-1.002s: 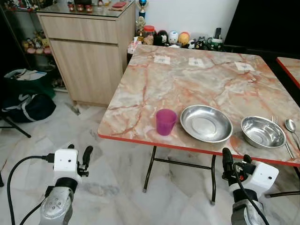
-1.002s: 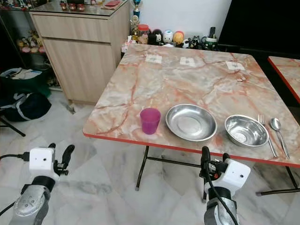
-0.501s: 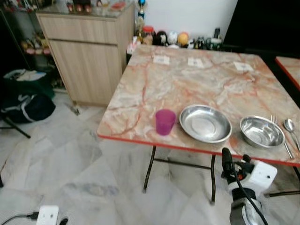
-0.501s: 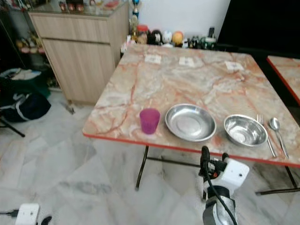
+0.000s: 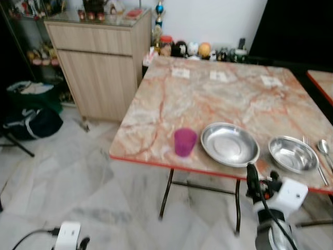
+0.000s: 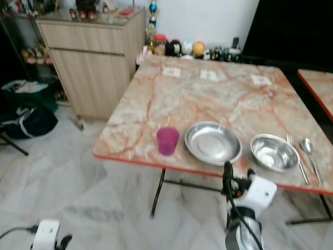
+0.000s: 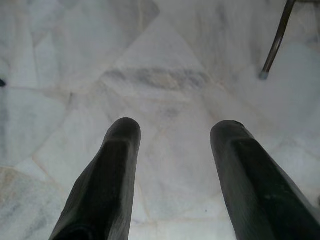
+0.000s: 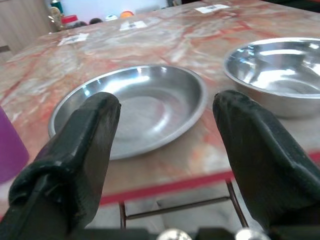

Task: Setting the table

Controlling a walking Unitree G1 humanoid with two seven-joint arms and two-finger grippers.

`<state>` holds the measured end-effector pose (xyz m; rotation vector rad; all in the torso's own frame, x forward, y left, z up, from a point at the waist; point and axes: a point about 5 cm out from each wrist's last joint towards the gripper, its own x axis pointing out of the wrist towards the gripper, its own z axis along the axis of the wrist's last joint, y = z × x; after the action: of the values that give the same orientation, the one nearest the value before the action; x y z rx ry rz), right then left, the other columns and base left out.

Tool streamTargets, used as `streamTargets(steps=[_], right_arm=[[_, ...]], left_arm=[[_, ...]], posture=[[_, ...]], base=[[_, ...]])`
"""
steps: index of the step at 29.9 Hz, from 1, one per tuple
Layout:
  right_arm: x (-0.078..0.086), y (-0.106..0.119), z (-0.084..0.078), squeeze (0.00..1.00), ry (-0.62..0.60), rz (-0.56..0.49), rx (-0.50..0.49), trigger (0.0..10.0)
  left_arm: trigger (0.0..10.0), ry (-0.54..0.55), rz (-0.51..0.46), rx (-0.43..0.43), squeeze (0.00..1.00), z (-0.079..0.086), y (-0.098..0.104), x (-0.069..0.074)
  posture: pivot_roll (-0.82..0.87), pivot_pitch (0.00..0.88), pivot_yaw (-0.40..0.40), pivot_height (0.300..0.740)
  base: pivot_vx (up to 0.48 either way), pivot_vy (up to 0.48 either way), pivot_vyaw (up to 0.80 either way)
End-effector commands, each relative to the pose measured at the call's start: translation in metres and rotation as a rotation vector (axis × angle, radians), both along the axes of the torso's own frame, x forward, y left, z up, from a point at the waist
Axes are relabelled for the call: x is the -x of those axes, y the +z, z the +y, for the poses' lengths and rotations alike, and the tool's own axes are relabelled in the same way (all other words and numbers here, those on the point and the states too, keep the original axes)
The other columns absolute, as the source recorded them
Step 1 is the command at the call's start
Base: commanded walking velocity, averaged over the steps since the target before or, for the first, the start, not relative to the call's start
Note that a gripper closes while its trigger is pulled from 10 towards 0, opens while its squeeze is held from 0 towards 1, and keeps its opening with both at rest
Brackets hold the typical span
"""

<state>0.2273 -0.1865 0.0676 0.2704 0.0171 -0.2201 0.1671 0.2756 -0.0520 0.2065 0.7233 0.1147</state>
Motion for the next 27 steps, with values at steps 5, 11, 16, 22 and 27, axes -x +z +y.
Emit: streamTargets(steps=[5, 11, 16, 22, 27], right_arm=[[0.002, -0.002, 0.003, 0.00, -0.008, -0.004, -0.005, 10.0], [0.009, -0.004, 0.003, 0.00, -0.024, 0.002, -0.016, 10.0], [0.021, -0.006, 0.006, 0.00, -0.014, 0.016, -0.026, 10.0], [0.027, -0.009, 0.001, 0.00, -0.064, 0.037, -0.114, 10.0], [0.020, -0.017, -0.003, 0.00, -0.093, 0.070, -0.286, 10.0]], left_arm=[[10.0, -0.021, 0.026, -0.009, 0.00, 0.002, -0.004, 0.007], [10.0, 0.028, 0.034, -0.022, 0.00, 0.013, -0.006, 0.018], [10.0, 0.028, 0.047, -0.024, 0.00, 0.012, -0.010, 0.026], [10.0, 0.015, 0.047, -0.022, 0.00, 0.009, -0.011, 0.025], [10.0, 0.019, 0.035, -0.021, 0.00, 0.007, -0.010, 0.019]], posture=[[0.13, 0.000, -0.036, 0.740], [0.12, 0.000, -0.036, 0.740], [0.11, 0.000, -0.037, 0.740], [0.11, 0.000, -0.044, 0.740], [0.11, 0.009, -0.049, 0.740]], base=[[0.185, 0.000, 0.00], [0.000, 0.000, 0.00], [0.000, 0.000, 0.00], [0.000, 0.000, 0.00], [0.000, 0.000, 0.00]])
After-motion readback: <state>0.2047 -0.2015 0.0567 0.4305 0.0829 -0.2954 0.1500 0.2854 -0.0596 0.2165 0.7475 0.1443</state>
